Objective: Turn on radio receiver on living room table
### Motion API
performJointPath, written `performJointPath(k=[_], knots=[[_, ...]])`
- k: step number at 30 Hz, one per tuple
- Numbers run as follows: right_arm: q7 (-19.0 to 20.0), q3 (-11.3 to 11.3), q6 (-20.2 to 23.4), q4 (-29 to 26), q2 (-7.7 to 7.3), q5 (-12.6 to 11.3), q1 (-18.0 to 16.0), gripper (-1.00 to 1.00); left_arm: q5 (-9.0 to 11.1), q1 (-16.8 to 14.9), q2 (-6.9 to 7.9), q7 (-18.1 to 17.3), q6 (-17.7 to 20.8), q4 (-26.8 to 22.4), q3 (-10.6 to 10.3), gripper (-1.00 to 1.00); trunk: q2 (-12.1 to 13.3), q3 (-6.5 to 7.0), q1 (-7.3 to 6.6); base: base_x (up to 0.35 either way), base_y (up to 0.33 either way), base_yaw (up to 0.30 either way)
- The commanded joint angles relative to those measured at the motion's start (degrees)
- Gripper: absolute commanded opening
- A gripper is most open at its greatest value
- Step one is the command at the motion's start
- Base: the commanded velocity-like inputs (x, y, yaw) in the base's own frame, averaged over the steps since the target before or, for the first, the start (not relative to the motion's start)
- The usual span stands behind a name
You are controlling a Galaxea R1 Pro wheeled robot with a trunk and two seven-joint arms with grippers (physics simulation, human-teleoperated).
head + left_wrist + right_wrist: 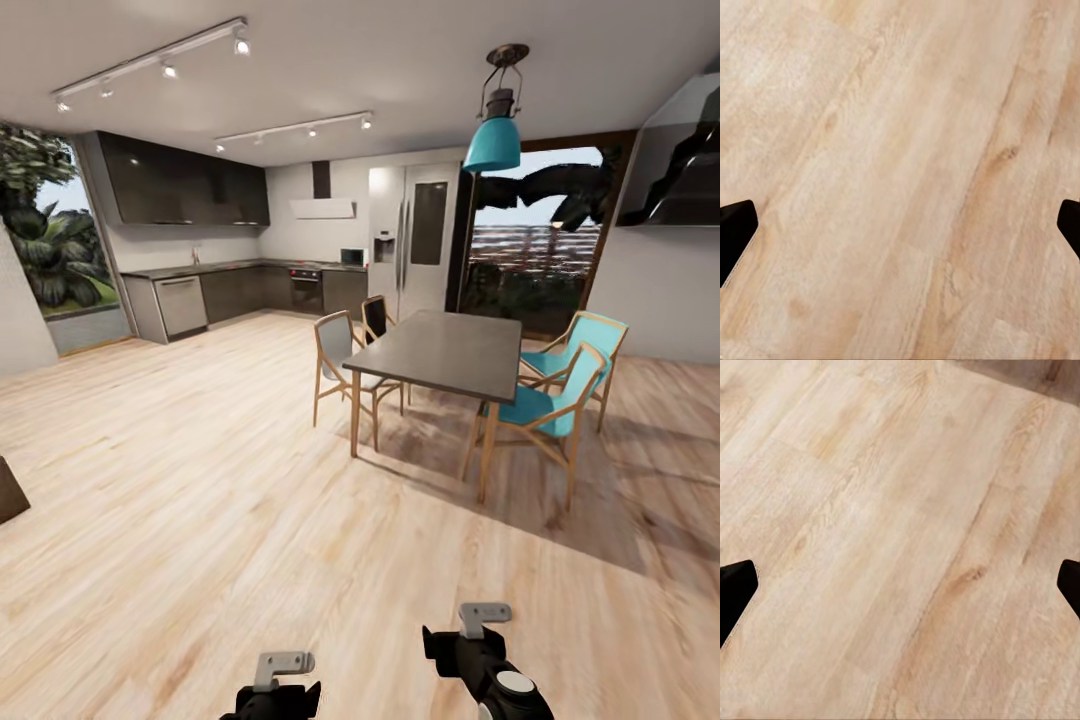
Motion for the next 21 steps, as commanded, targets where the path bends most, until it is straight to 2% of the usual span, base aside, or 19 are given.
performJointPath(k=[1,12,21], knots=[[0.0,0.0,0.0,0.0,0.00,0.0,0.0,1.00,0.0,0.0,0.00,0.0,0.0,0.0,0.0,1.00,0.0,-0.04,0.00,0.304,0.000,0.295],[-0.1,-0.1,0.0,0.1,0.00,0.0,0.0,1.00,0.0,0.0,0.00,0.0,0.0,0.0,0.0,1.00,0.0,-0.53,0.00,0.299,0.000,0.287],[-0.1,-1.1,0.0,0.1,0.00,0.0,0.0,1.00,0.0,0.0,0.00,0.0,0.0,0.0,0.0,1.00,0.0,-0.79,0.00,0.280,-0.013,0.292]])
